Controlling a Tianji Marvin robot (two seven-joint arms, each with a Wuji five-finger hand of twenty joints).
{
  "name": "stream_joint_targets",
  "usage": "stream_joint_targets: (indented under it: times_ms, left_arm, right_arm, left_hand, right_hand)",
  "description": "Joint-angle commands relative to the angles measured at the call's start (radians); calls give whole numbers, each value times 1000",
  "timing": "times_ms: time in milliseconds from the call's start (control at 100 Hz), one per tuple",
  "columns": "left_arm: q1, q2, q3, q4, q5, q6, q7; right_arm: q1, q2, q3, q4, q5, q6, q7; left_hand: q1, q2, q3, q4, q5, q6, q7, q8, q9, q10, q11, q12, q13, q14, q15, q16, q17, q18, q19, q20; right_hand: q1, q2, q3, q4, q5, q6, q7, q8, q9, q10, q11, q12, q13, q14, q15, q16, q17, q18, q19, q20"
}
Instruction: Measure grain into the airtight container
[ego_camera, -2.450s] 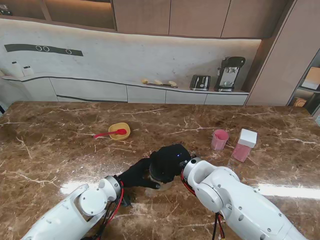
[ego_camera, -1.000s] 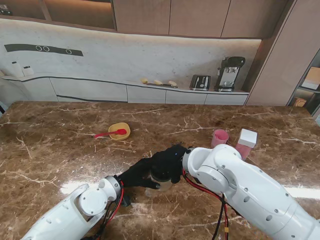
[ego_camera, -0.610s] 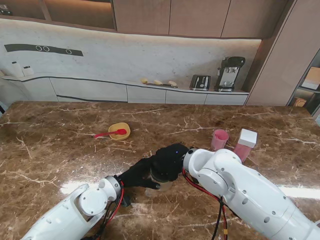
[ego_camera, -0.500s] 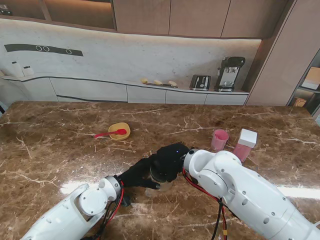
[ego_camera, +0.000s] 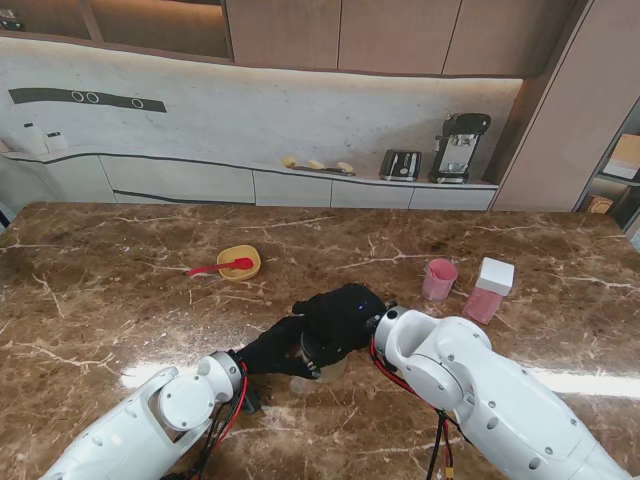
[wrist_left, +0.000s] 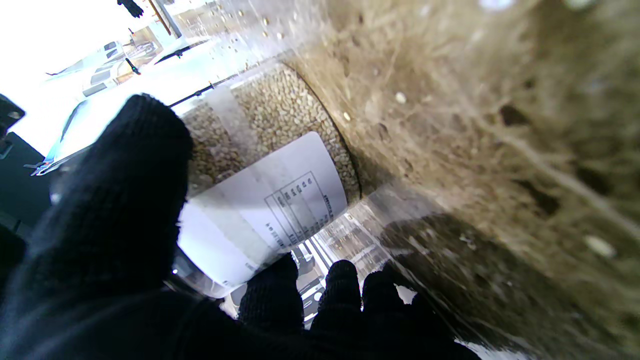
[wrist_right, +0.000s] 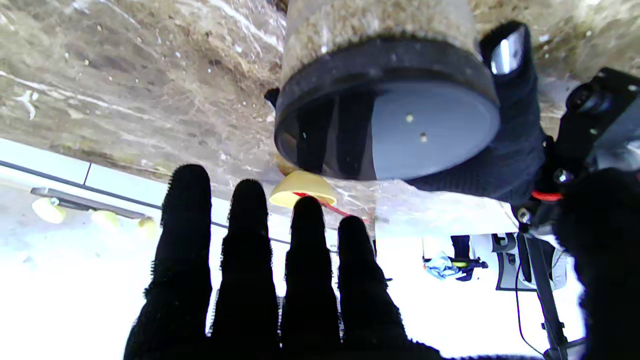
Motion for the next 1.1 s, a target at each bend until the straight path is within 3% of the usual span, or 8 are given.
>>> stream_joint_targets:
  times_ms: [0, 260, 370, 630, 740, 880, 1010, 1090]
  left_arm:
    - [26, 3, 12, 32, 7, 21, -14]
    - [25, 4, 11, 31, 8, 20, -14]
    - [25, 3, 12, 32, 8, 19, -13]
    - [25, 3, 9, 32, 8, 18, -14]
    - [25, 3, 8, 34, 8, 17, -12]
    - [24, 3, 9, 35, 7, 15, -14]
    - [23, 3, 9, 35, 6, 14, -15]
    - [23, 3, 9, 35, 7, 14, -14]
  right_arm:
    - [-9, 4, 8, -30, 16, -2, 27]
    - [41, 29, 7, -79, 4, -79, 231]
    - [78, 33, -30, -51, 28, -75, 255]
    - [116, 29, -81, 18, 45, -74, 193]
    - [113, 23, -86, 37, 58, -68, 148]
    - [104, 15, -92, 62, 83, -44, 93]
    - [91, 8, -96, 75, 84, -9, 51]
    - [75, 5, -87, 74, 82, 2, 28]
  left_hand:
    - [8, 19, 81, 22, 58, -61, 684, -5, -9, -24, 11, -1, -5, 156, 8, 19, 89, 401, 183, 147]
    - [7, 20, 86, 21, 59, -59, 688, -3, -9, -24, 12, -1, -5, 157, 9, 20, 89, 402, 185, 152]
    - [6, 19, 87, 21, 58, -56, 691, -1, -9, -24, 11, -1, -5, 157, 9, 20, 89, 402, 186, 153]
    - [6, 20, 86, 20, 56, -56, 692, 2, -10, -22, 10, -1, -5, 156, 9, 20, 90, 406, 192, 158]
    - [8, 21, 87, 21, 57, -56, 692, 3, -9, -22, 11, -1, -5, 158, 8, 19, 89, 406, 193, 158]
    - [6, 21, 85, 21, 56, -58, 691, 4, -9, -22, 11, -1, -5, 156, 8, 19, 89, 405, 192, 157]
    - [5, 22, 84, 21, 56, -59, 691, 4, -9, -22, 10, -2, -5, 156, 8, 19, 89, 406, 192, 157]
    - [4, 22, 84, 21, 56, -59, 691, 5, -9, -23, 11, -1, -4, 156, 9, 19, 89, 406, 193, 157]
  right_hand:
    - [26, -48, 12, 35, -49, -4, -25, -7, -64, 9, -41, -22, -58, 6, -26, -35, -46, 17, -42, 32]
    - [576, -199, -94, 45, -63, -69, -87, -24, -162, 44, -71, -43, -121, 16, -37, -56, -51, -9, -125, 83]
    - [561, -341, 295, -27, -61, -106, -81, -13, -163, 39, -44, -38, -85, -3, -5, -37, -15, -26, -112, 102]
    - [603, -342, 401, -44, 87, -171, 133, 133, 8, -18, 164, 133, 152, -92, 215, 130, 159, -83, 56, 126]
    - [530, -292, 364, -53, 162, -174, 213, 193, 120, -35, 234, 193, 257, -106, 335, 196, 242, -91, 156, 128]
    - [291, -173, 226, -65, 176, -80, 229, 198, 294, -51, 301, 232, 410, -104, 455, 226, 364, -98, 316, 126]
    - [144, 58, -131, 3, 115, -7, 194, 156, 294, -25, 290, 198, 457, -83, 481, 209, 416, -106, 401, 54]
    - [0, 67, -79, 37, 61, 14, 134, 116, 257, -16, 252, 167, 428, -66, 459, 204, 396, -97, 392, 45]
